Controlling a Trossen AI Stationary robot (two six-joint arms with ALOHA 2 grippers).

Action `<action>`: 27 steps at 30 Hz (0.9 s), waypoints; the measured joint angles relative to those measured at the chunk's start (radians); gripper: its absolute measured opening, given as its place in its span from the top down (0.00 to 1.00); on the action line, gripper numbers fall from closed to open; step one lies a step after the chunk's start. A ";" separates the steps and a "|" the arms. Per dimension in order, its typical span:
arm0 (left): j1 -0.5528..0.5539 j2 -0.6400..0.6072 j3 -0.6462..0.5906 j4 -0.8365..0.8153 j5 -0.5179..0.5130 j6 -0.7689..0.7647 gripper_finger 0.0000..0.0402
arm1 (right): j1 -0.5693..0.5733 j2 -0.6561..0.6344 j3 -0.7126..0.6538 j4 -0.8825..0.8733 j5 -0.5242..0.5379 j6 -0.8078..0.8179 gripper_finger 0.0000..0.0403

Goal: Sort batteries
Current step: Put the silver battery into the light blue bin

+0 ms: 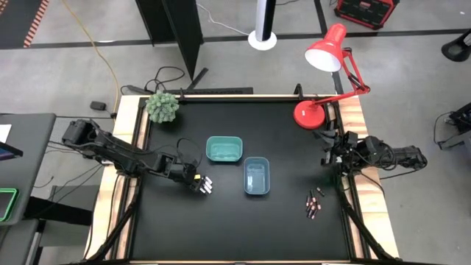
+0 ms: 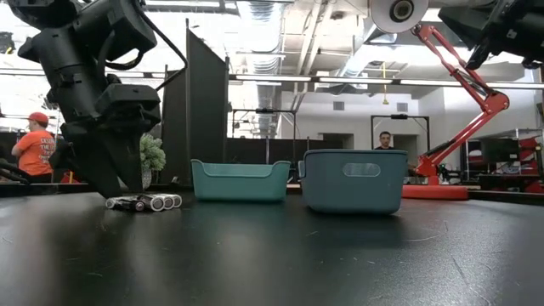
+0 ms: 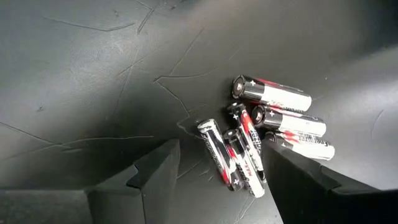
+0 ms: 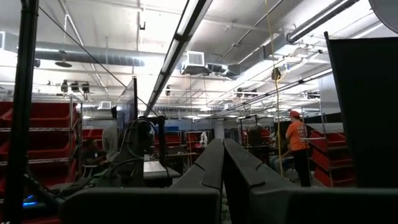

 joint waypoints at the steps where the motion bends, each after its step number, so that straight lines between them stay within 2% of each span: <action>1: 0.000 0.000 0.000 0.000 0.000 -0.003 0.44 | 0.000 0.000 0.000 -0.001 0.000 0.000 0.93; 27: 0.022 -0.001 0.003 -0.102 -0.035 -0.095 0.44 | 0.001 0.000 0.000 -0.022 0.000 0.034 0.93</action>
